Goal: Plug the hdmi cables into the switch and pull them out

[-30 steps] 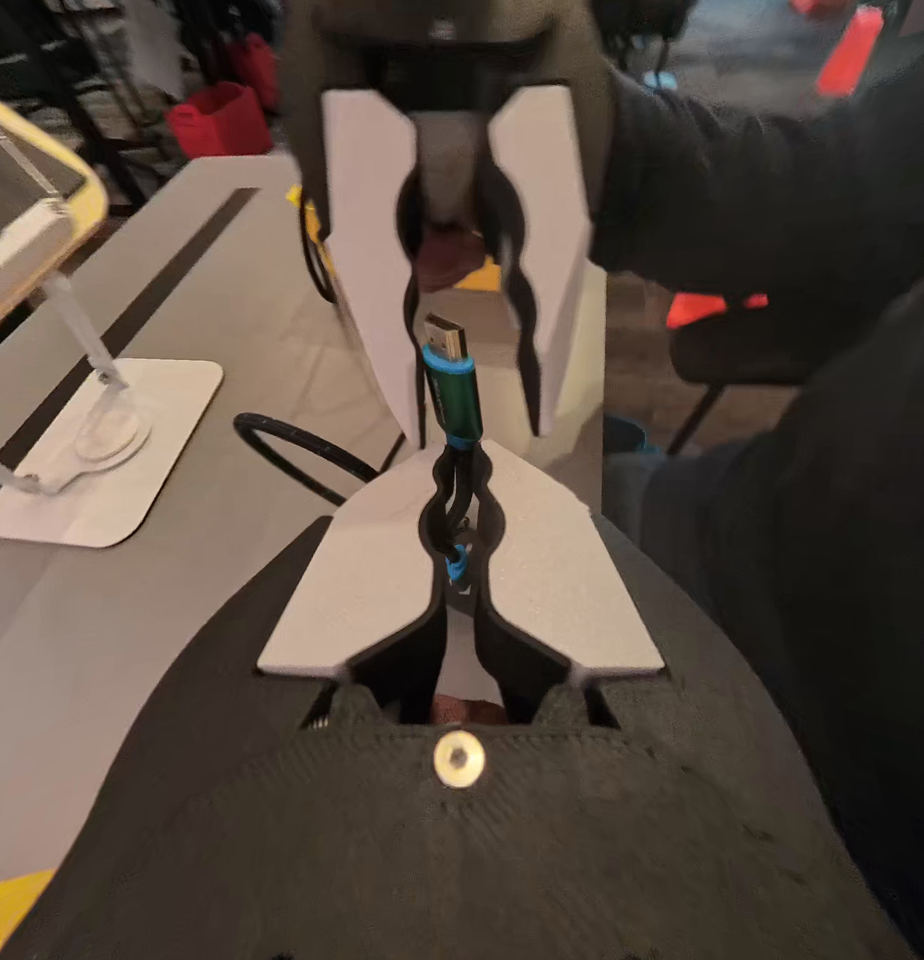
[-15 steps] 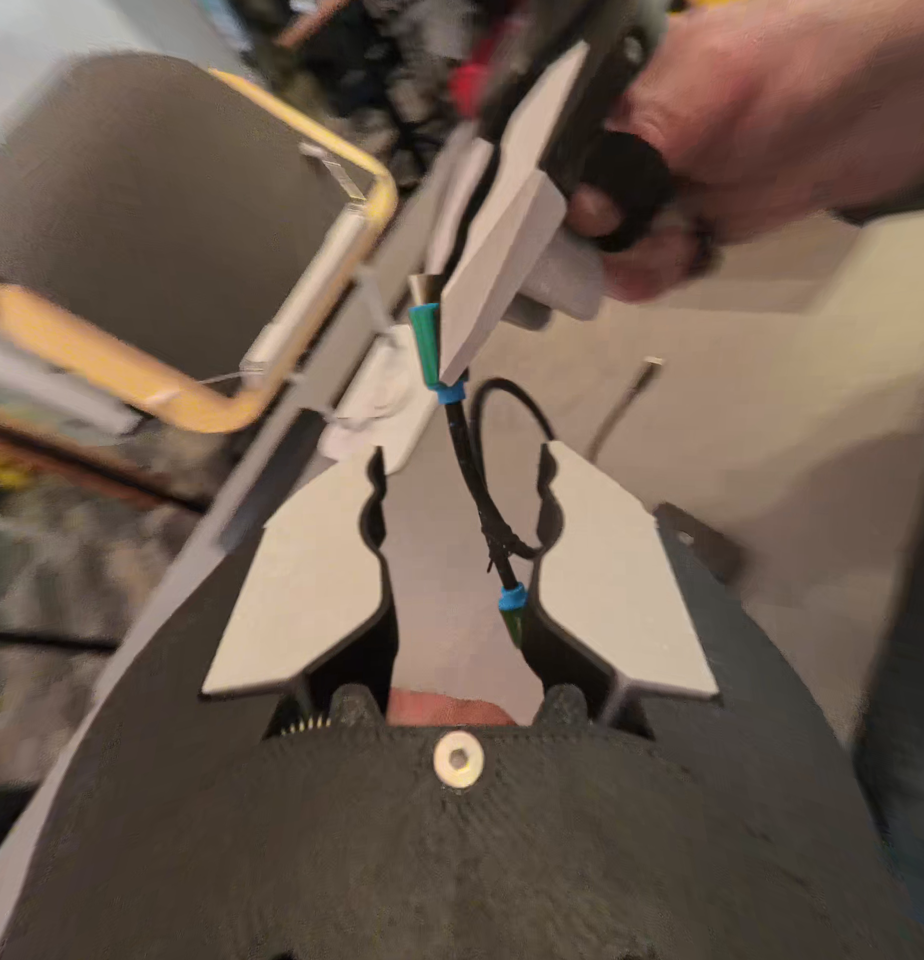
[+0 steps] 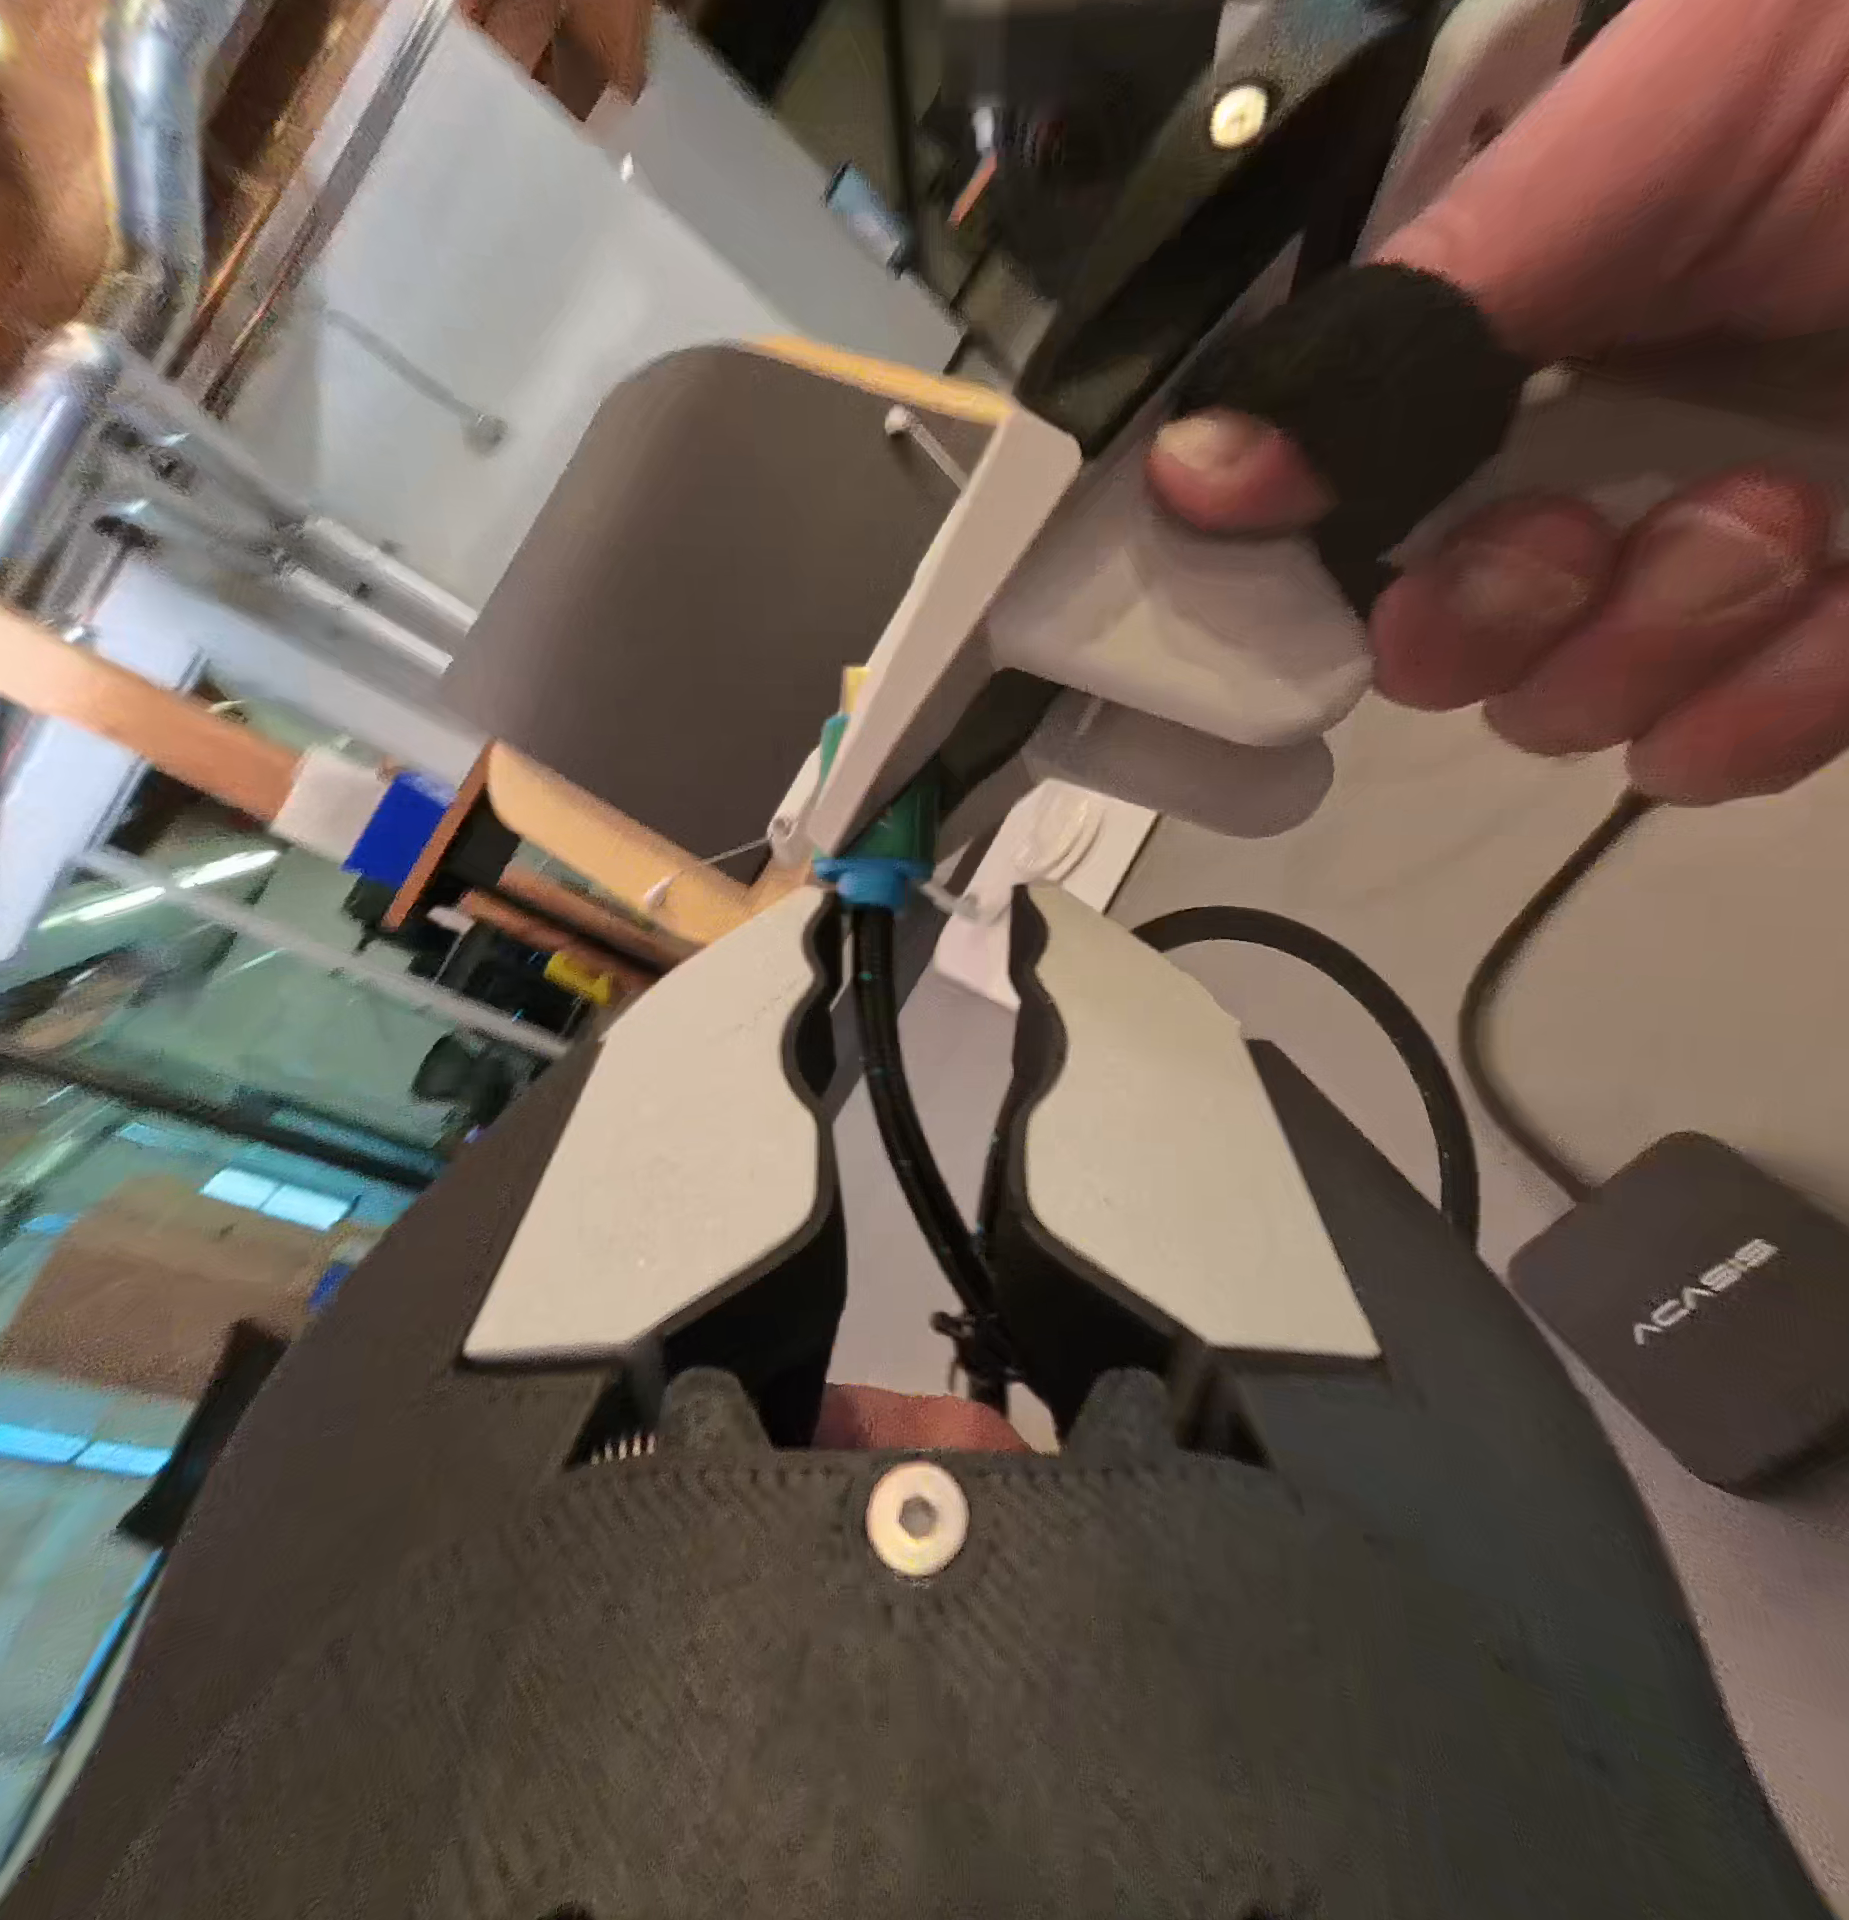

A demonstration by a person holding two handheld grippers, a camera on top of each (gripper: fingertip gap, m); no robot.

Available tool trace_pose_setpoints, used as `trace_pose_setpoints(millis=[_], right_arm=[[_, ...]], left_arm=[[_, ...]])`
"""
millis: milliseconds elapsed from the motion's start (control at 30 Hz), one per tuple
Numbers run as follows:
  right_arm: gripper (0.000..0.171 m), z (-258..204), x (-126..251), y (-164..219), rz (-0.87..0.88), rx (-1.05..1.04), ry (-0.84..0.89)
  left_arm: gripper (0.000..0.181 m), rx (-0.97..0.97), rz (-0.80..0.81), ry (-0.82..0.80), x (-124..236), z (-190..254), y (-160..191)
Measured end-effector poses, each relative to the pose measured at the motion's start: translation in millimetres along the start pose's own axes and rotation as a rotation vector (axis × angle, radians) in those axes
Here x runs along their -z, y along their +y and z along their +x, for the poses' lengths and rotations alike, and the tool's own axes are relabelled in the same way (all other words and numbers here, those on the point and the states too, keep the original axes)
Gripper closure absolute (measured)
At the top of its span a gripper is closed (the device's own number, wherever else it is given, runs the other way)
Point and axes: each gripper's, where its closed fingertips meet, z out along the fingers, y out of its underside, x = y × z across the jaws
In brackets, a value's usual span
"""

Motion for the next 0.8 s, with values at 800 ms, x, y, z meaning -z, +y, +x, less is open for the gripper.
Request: trace_pose_setpoints(millis=[800], right_arm=[[0.160,-21,2,8,0.029,-0.140,-0.181]], left_arm=[[0.173,0.194,0.291,0.185,23,-3,-18]])
